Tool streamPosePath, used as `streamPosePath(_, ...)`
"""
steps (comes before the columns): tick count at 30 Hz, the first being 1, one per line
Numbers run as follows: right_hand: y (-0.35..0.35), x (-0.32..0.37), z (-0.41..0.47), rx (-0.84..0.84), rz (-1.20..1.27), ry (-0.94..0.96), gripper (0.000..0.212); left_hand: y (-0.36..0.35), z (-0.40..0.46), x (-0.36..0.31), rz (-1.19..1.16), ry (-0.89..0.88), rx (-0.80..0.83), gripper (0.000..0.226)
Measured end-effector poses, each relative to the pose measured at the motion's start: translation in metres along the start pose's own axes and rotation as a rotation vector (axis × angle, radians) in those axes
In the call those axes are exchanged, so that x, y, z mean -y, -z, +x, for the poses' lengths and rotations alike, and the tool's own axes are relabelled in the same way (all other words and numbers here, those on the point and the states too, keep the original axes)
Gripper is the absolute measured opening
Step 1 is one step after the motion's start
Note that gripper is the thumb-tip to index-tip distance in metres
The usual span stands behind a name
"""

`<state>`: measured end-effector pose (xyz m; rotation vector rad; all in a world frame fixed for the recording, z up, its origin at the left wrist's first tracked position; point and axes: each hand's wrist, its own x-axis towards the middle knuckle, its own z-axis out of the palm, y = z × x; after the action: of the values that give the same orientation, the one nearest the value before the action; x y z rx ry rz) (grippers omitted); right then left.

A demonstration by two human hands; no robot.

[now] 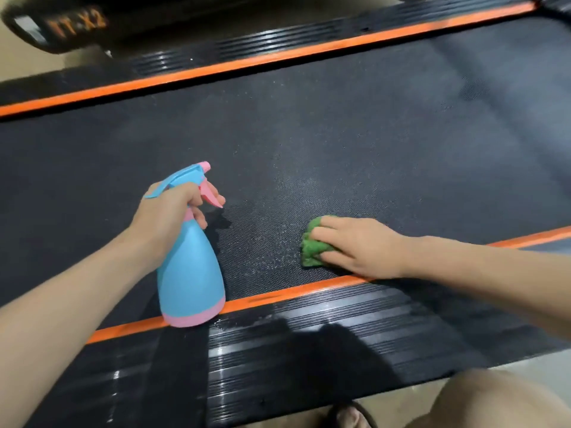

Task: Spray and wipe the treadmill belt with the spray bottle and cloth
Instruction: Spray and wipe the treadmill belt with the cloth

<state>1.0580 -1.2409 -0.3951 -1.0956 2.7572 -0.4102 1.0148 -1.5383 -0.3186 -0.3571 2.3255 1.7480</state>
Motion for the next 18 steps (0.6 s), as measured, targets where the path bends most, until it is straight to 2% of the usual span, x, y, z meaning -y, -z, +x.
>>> streamPosePath(2,-0.019,0.043,0.037,0.022,0.105,0.061,0.024,-0.003,0.003,-0.002,0.039,0.006,0.02,0.045)
streamPosePath(5,-0.038,0.082,0.072,0.029,0.132,0.106,0.028,-0.004,0.006,-0.001,0.031,-0.011,0.056,0.04)
streamPosePath(8,-0.023,0.069,0.053,0.081,0.136,0.124,0.021,0.004,0.006,0.005,-0.018,-0.035,0.074,0.039)
streamPosePath(12,0.011,0.025,-0.007,0.194,-0.021,-0.072,0.017,0.016,0.007,0.012,-0.053,-0.039,0.122,0.049)
streamPosePath(15,0.011,0.019,-0.023,0.132,-0.116,-0.137,0.015,0.021,0.009,0.018,-0.118,-0.045,0.165,0.051)
streamPosePath(18,-0.013,0.047,0.025,0.048,-0.098,-0.114,0.017,0.024,0.012,0.021,-0.138,-0.072,0.211,0.047)
